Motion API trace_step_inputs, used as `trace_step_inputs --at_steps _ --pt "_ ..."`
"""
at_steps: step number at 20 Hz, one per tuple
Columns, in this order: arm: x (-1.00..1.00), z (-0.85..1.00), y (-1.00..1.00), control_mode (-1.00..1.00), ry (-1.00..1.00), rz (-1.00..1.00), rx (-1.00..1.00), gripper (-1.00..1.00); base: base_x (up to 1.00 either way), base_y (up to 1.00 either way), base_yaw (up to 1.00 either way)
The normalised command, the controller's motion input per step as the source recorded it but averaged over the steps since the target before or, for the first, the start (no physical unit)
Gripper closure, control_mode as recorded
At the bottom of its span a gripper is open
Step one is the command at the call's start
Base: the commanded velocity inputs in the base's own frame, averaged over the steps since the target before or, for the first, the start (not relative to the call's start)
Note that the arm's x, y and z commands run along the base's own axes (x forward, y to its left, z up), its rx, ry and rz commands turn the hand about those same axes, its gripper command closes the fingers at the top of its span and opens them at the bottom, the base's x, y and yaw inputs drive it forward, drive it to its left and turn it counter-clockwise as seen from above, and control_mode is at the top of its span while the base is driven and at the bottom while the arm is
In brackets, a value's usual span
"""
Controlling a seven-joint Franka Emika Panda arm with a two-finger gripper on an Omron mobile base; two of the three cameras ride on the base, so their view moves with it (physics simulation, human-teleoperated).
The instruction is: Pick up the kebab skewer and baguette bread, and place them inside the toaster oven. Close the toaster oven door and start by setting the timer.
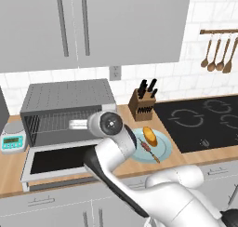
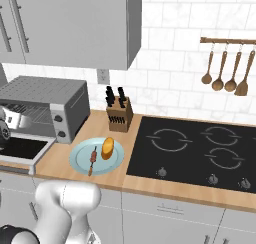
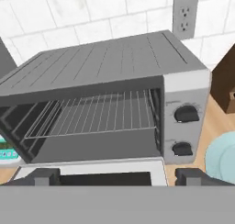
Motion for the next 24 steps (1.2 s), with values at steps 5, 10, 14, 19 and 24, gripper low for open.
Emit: trace_step_inputs --at_steps 5,10,14,19,24 --pt "0.33 -0.37 0.46 -1.00 0.00 -0.18 0.00 -1.00 0.00 0.00 0.00" --pt "0.20 0.00 0.15 -1.00 0.06 -0.01 0.00 -1.00 0.00 0.00 0.00" --pt "0.19 0.00 0.31 -1.00 0.06 0.00 -0.04 -1.00 0.00 0.00 0.00" --pt "0.56 -0.31 0.32 -1.00 0.00 0.00 -0.13 -1.00 0.00 0.00 0.00" --pt "0.15 -0.40 -0.34 -1.00 -0.03 0.11 -0.01 -1.00 0.00 0.00 0.00"
